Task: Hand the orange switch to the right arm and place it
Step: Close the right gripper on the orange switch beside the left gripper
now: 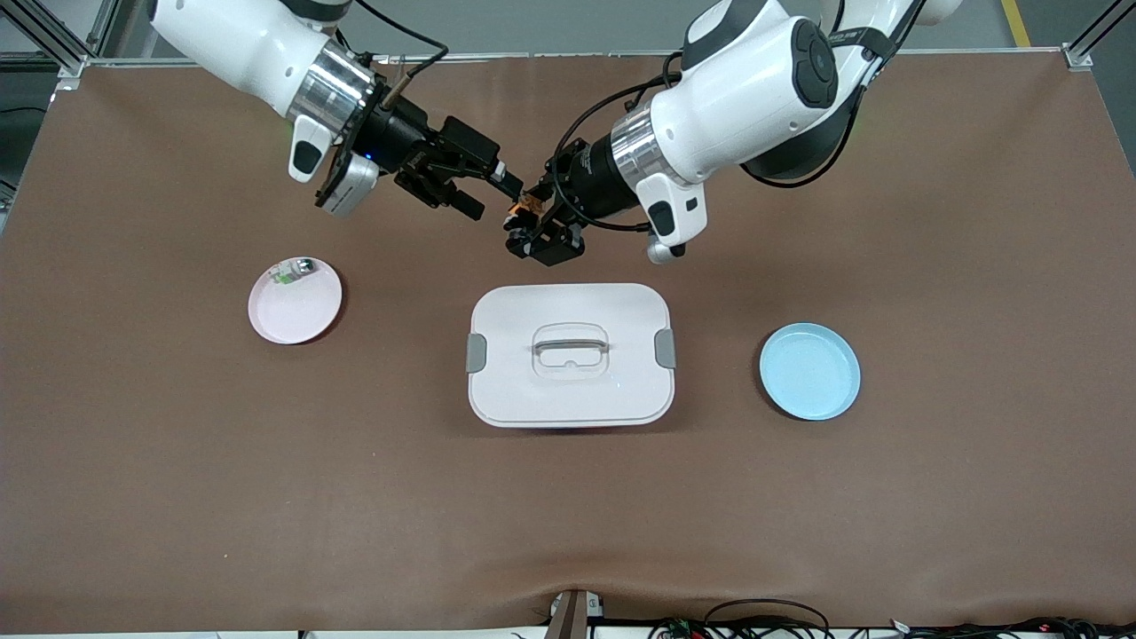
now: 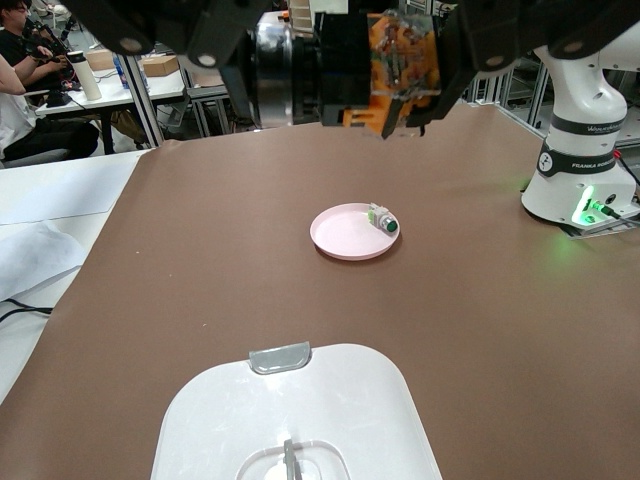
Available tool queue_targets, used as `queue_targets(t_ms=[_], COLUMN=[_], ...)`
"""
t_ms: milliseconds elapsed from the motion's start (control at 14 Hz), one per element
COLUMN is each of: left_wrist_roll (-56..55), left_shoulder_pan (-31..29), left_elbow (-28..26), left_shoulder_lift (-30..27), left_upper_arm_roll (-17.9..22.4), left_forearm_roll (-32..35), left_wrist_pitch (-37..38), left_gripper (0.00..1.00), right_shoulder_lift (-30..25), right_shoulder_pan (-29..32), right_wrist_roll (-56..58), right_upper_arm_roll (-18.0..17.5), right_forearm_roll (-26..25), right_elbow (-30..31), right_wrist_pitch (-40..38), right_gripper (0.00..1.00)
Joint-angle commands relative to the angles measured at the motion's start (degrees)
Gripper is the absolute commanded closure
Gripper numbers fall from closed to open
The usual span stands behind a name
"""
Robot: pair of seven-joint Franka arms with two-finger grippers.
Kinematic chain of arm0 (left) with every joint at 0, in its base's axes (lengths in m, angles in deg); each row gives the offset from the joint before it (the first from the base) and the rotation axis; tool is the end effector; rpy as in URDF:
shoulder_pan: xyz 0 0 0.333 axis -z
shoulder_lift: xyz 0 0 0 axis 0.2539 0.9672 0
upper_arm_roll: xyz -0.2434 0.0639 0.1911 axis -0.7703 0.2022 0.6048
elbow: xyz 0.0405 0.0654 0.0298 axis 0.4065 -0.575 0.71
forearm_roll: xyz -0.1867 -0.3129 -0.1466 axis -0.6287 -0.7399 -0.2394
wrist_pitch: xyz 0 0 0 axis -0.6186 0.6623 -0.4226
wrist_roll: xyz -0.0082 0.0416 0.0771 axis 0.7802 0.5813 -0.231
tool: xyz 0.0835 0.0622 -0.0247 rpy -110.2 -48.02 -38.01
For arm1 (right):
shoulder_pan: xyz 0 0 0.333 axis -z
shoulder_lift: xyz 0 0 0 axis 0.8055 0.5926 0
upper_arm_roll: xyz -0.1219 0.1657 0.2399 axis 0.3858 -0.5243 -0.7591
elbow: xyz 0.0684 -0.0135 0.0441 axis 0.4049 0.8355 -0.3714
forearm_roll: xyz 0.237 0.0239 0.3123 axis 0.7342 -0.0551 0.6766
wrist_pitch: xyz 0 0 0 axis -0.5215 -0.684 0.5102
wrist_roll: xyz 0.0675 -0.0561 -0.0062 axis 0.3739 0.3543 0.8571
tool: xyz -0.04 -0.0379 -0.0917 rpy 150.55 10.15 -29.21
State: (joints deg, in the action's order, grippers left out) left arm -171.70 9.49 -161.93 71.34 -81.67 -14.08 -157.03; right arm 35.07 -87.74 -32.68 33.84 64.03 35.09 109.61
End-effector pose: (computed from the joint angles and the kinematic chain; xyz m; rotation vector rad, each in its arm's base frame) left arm 0.5205 -0.4598 0.5701 1.8752 1.5860 -0.6725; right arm 0.4734 0.3266 0.5768 -2.2094 0.3407 -0.1984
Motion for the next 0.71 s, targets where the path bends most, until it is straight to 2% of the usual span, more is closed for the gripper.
queue_targets(t_ms=[0,641], left_wrist_roll=[-1.3,-1.3], left_shoulder_pan=[0.4,0.5], left_elbow=[0.5,0.5], left_shoulder_lift=[0.1,0.2], left_upper_arm_roll=[0.1,0.1], left_forearm_roll=[1.2,1.3], left_wrist_pitch=[-0.7,-0.7], left_gripper=[0.66,0.66], right_shoulder_lift=[0.0,1.5], right_shoulder_pan=[-0.8,-2.7], right_wrist_roll=[0.7,0.2], right_upper_arm_roll=[0.5,0.5], right_forearm_roll=[0.3,0.4], right_elbow=[0.2,0.2], right_wrist_pitch=[0.8,4.3], right_gripper=[0.00,0.00])
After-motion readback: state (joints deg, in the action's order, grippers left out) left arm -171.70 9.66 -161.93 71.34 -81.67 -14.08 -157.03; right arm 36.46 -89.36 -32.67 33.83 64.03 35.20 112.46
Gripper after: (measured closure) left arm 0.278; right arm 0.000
